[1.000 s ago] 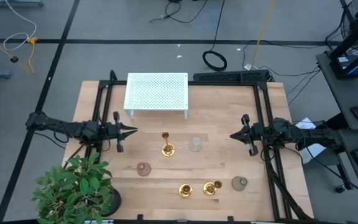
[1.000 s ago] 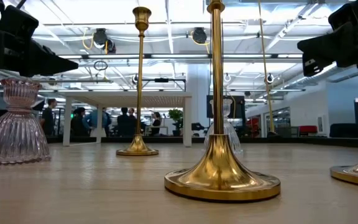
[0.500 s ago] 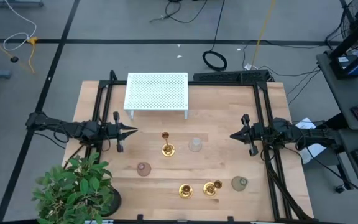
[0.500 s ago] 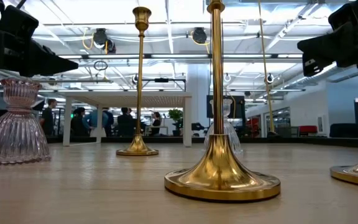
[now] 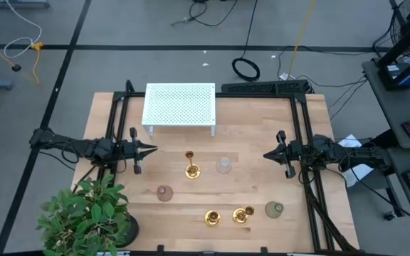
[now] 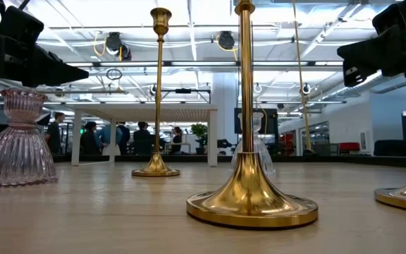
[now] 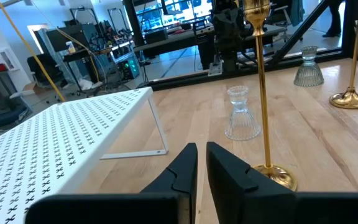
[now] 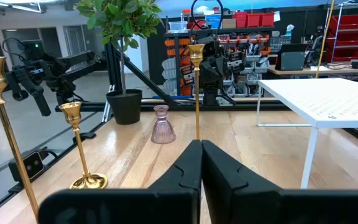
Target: Pick & Place candle stick holders
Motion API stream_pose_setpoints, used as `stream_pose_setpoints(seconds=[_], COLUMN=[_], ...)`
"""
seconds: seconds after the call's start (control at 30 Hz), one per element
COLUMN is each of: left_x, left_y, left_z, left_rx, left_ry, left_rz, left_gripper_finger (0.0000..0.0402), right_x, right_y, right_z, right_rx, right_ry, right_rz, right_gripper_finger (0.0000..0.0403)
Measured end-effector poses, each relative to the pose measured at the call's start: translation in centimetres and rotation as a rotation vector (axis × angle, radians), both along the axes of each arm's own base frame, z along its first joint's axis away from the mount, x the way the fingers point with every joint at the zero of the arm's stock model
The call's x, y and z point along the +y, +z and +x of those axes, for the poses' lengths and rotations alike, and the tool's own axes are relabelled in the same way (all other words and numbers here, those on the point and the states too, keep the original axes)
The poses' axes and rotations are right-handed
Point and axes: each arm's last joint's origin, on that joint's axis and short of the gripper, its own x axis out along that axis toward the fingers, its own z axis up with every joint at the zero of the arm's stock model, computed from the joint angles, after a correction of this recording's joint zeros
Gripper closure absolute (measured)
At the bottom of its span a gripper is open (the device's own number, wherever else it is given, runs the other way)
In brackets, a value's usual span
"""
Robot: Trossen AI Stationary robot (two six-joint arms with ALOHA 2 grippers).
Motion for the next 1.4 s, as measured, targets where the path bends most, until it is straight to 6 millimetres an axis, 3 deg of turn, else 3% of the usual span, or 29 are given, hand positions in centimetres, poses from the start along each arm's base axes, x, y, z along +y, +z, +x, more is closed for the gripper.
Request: stream_pose_setpoints(seconds=[1.4], left_x=[0.00], left_y=[0.01], left_z=[0.00], left_rx=[0.000], left_ry=[0.000], left_rz=[0.000], left_gripper_finger=[0.0360], right_x=[0.00], right_y=[0.07], right_z=[0.00], right_rx=[-0.003], right_ry=[0.002], right_rz=[0.029], right_gripper_finger=[0.0403])
